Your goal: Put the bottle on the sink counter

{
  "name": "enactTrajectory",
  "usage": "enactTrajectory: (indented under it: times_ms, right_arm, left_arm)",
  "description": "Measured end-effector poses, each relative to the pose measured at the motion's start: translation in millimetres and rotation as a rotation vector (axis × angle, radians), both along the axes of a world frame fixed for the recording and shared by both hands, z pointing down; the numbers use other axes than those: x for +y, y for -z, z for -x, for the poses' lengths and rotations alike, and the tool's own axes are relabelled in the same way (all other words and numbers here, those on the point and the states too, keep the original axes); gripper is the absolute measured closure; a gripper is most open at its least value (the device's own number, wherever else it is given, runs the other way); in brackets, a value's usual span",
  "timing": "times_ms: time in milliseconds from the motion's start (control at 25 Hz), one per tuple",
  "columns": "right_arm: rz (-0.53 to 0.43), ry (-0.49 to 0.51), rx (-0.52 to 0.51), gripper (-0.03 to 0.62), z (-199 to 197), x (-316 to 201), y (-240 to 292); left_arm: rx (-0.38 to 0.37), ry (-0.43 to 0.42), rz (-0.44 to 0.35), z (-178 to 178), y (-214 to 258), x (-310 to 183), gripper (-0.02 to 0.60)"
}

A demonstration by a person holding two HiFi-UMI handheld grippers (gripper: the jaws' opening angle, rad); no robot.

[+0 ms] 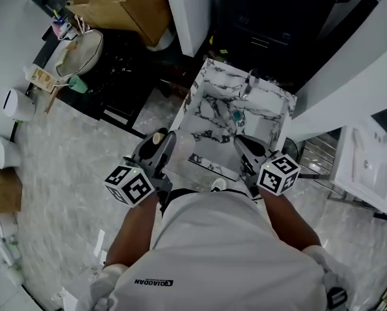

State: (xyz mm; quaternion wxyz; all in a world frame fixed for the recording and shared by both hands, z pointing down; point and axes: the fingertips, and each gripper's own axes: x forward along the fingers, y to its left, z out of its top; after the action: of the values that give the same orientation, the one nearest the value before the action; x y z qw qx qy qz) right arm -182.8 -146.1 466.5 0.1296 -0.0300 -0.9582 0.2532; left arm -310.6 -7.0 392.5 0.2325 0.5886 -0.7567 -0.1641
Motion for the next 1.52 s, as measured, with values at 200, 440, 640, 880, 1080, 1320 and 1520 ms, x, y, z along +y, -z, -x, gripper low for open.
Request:
enactTrajectory:
  times_ms: [200, 440, 640, 880, 1080, 1320, 1520]
  right_arm:
    - [-0.018, -0.029, -0.01, 0.553, -7, -7, 3]
    - [-0.023, -0.086, -0.003, 0.553, -14, -17, 2]
    - [-0.028, -0.167, -0.006, 0.553, -13, -30, -2]
    - [-0.028, -0.272, -0.006, 0.553, -5, -36, -4]
    - [-0.014, -0.38, -0.01, 0.553, 1, -43, -3]
    - [-0.004, -0.484, 0.0, 0.553, 9, -46, -4]
    - [-0.005, -0.536, 0.035, 0.553, 13, -50, -9]
  left_arm:
    - [-0.005, -0.058, 0.0, -5, 0, -19, 0.448]
    - [0.005, -0.118, 0.012, -4, -6, -40, 0.448]
    - [0.009, -0.186, 0.033, 5, -16, -56, 0.448]
    - [-0.005, -0.29, 0.051, 23, -20, -79, 0.448]
    - [-0.017, -0.394, 0.083, 37, -25, -98, 0.448]
    - [-0.061, -0.499, 0.114, 55, -33, -125, 0.448]
    - [-0.075, -0.553, 0.128, 68, -47, -149, 0.448]
